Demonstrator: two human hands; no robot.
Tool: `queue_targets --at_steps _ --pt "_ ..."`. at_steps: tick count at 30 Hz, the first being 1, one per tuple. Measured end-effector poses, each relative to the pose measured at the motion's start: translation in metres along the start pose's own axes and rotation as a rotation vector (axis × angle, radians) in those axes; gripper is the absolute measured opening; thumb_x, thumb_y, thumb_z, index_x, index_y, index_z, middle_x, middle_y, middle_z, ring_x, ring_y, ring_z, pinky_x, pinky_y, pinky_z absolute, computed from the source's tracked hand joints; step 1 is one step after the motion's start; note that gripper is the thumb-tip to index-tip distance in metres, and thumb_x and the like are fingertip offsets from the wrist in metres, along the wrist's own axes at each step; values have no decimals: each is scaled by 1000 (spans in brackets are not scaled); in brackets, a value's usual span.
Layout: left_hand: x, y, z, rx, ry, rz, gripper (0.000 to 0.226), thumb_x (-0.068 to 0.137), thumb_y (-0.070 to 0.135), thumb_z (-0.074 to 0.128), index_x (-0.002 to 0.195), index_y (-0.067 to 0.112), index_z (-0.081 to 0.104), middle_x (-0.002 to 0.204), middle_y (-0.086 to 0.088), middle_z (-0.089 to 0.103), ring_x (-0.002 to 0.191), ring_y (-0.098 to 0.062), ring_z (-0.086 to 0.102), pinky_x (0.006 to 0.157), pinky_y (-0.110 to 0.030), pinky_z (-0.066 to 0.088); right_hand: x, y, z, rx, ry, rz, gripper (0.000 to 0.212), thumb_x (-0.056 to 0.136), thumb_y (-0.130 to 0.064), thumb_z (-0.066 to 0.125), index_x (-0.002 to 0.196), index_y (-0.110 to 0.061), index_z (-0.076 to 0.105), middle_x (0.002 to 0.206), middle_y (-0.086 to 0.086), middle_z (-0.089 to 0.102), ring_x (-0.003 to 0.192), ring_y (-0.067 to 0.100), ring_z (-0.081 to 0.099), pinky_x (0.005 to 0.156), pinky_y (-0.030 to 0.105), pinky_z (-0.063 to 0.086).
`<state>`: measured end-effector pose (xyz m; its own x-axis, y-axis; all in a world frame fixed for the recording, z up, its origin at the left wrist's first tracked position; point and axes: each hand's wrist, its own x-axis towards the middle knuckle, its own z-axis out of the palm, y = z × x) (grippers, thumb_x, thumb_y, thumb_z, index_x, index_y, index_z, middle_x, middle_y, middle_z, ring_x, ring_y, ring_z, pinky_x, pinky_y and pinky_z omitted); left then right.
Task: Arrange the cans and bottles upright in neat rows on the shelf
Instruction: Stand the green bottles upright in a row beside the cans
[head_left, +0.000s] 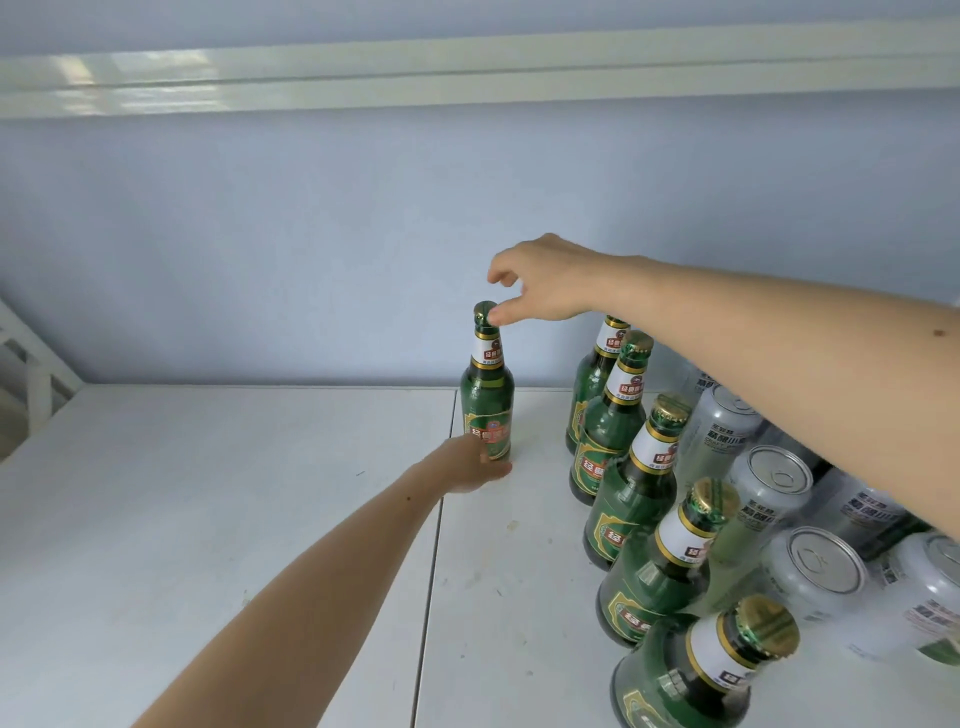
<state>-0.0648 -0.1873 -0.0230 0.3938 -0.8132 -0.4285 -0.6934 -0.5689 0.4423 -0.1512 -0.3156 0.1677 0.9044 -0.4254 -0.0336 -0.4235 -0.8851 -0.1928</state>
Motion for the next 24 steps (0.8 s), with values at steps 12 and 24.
queue_targets --at_steps 12,24 --pt "26 -19 -4 -384 249 8 55 93 34 60 137 12 37 133 -11 55 115 -31 54 88 -43 51 32 -14 26 -32 -78 -50 27 89 -20 62 113 -8 62 103 8 60 87 21 53 59 27 41" --pt "65 13 -24 -462 275 190 46 91 24 62 133 12 46 125 -5 58 114 -27 55 92 -41 47 35 30 2 52 43 56 19 90 -18 63 103 -5 67 82 3 59 82 22 60 58 24 43"
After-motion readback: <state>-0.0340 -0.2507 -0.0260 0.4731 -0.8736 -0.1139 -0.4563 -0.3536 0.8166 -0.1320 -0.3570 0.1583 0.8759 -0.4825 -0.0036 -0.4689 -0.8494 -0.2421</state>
